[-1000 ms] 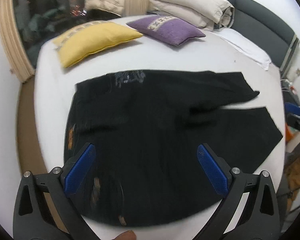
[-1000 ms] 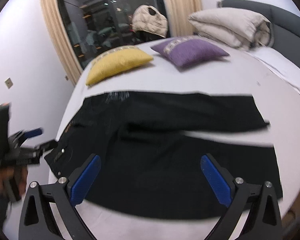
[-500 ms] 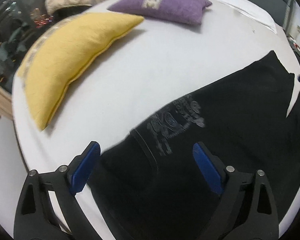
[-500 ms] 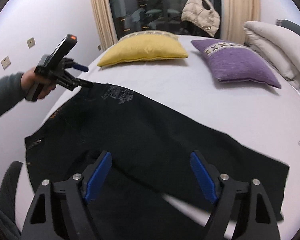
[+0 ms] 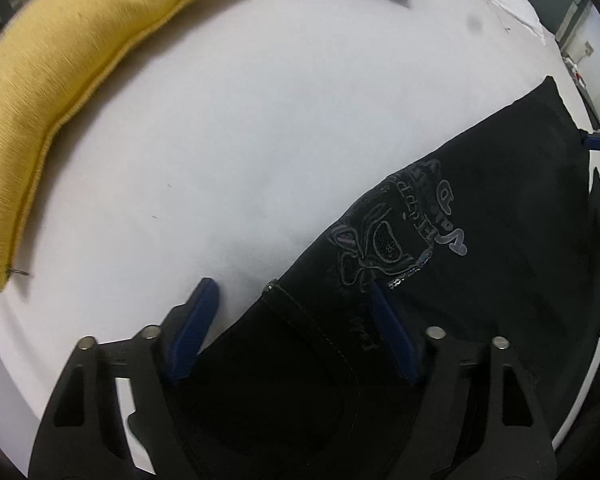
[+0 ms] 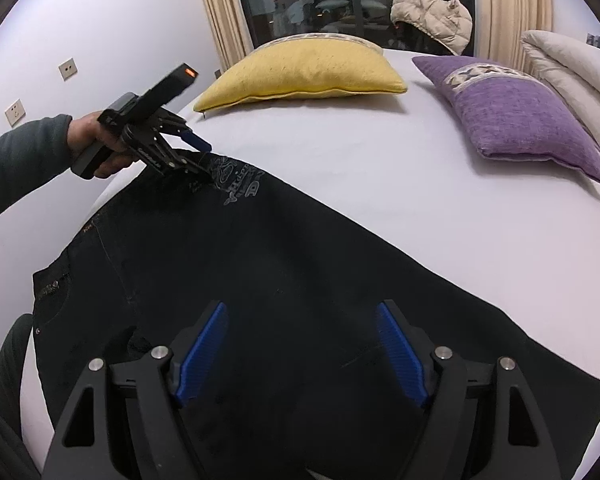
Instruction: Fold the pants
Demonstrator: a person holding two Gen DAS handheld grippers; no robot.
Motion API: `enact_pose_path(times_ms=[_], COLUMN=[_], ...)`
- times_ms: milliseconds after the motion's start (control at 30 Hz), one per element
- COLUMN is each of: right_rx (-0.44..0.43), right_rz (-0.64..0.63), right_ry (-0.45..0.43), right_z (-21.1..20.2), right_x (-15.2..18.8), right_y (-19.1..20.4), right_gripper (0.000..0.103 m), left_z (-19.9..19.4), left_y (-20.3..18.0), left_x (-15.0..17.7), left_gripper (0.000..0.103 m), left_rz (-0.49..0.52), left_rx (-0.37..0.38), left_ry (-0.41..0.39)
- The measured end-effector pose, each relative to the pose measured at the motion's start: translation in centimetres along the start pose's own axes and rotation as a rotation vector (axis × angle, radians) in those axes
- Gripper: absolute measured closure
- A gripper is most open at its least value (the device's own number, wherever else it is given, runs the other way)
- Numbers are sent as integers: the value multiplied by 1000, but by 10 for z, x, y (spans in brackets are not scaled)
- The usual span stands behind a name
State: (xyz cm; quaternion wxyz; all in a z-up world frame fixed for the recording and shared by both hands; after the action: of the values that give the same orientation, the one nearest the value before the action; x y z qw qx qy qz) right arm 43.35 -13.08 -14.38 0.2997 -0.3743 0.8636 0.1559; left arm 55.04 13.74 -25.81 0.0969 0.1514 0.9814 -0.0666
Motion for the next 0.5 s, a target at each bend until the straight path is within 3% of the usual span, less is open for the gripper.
enact_pose_path(times_ms=[167, 200, 233, 300, 500], right_rx=[-5, -3, 0, 5, 5], right_rz=[3, -2, -9, -18, -56], right_ry=[10, 14, 16, 17, 17], right_z=[6, 7, 10, 13, 29], right_x=[-3, -4, -7, -13, -42], right_y=[-8, -8, -10, -13, -15], right_gripper=[24, 24, 24, 24, 25], left_z=[2, 1, 1, 1, -21], left_y=[-2, -3, -4, -6, -7], left_x=[-6, -5, -6, -6, -6], left_gripper=[60, 67, 81, 90, 96], left_rz=[6, 12, 24, 45, 70], left_rx=[54, 60, 59, 47, 32], left_ry=[7, 10, 13, 15, -79])
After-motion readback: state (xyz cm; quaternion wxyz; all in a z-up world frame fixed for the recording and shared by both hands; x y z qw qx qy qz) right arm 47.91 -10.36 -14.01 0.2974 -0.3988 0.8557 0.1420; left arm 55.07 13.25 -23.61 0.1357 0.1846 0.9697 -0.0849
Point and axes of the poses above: each gripper's, at about its wrist camera, not at the fingertips, and z roughly the way its jaws point, y to its left, x to its underside, the point moved 9 cm from there along z, roughly the way its jaws point, and after that the axes turned 9 degrees about -z, right-handed, at the moved point
